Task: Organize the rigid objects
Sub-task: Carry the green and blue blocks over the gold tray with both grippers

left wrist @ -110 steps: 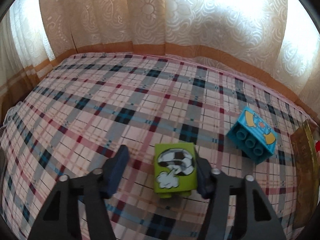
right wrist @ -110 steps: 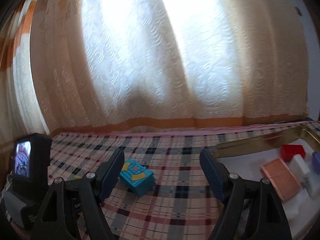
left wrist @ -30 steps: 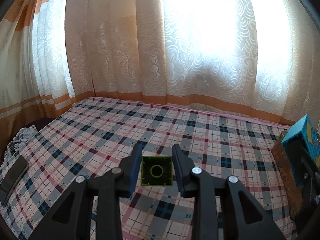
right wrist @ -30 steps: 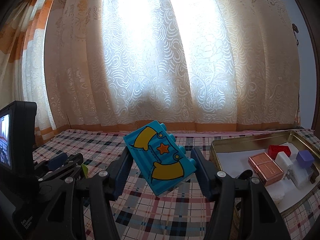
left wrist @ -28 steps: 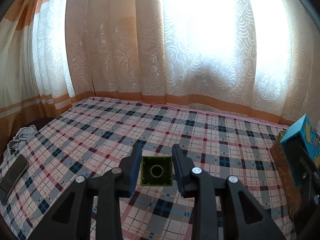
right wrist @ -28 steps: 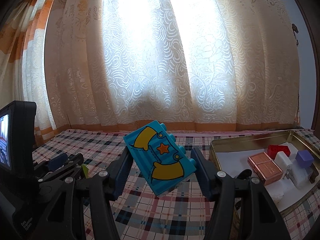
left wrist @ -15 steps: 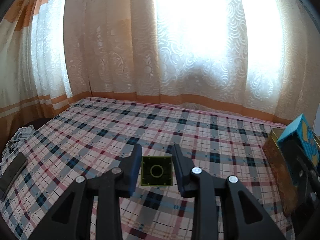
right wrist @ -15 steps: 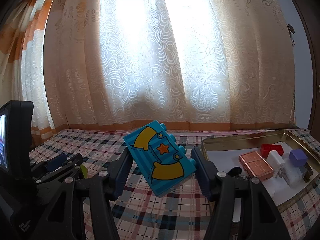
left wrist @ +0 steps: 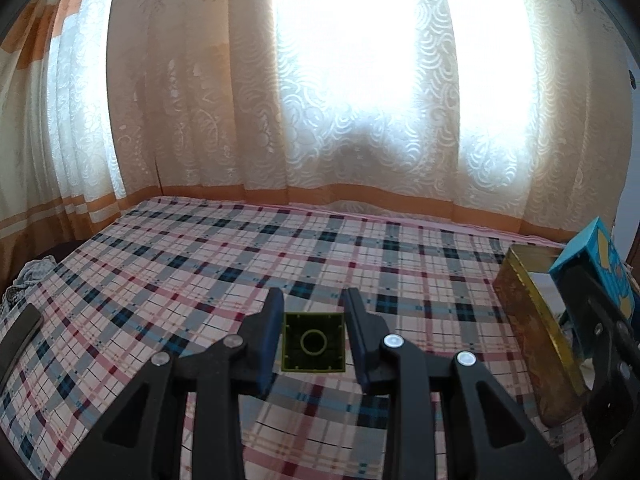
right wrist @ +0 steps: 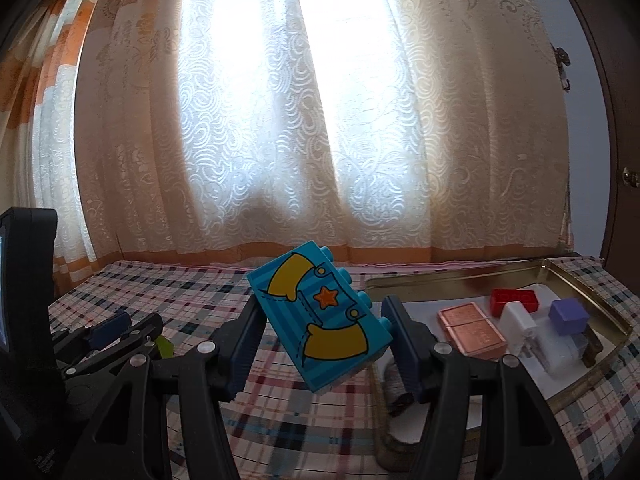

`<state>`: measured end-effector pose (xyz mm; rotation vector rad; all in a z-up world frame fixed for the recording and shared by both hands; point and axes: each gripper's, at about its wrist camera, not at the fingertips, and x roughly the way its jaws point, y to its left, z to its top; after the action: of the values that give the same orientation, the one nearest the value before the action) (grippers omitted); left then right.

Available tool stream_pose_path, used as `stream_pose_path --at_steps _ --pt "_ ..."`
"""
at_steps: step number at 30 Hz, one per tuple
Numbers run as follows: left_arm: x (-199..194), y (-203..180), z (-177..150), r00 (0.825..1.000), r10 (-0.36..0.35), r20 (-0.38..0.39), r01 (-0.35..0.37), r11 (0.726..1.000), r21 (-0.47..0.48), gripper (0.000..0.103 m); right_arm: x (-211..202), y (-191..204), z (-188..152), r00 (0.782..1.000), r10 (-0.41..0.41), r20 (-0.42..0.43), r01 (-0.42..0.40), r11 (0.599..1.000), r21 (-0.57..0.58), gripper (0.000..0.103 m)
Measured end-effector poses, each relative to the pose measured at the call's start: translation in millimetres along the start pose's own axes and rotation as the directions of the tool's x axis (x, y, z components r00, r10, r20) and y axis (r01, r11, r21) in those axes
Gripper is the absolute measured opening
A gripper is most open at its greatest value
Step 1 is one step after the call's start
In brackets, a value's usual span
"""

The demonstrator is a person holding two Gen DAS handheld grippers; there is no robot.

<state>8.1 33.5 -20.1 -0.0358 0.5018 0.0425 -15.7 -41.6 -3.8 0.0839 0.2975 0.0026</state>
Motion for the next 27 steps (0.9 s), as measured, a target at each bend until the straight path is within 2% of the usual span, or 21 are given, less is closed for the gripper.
stream_pose_path --at_steps 27 --pt "-32 -76 4 0.995 -0.084 0.053 0.083 0.996 0.034 0.030 -18 -81 7 0.993 -0.113 0.032 0.110 0.992 0.066 0.062"
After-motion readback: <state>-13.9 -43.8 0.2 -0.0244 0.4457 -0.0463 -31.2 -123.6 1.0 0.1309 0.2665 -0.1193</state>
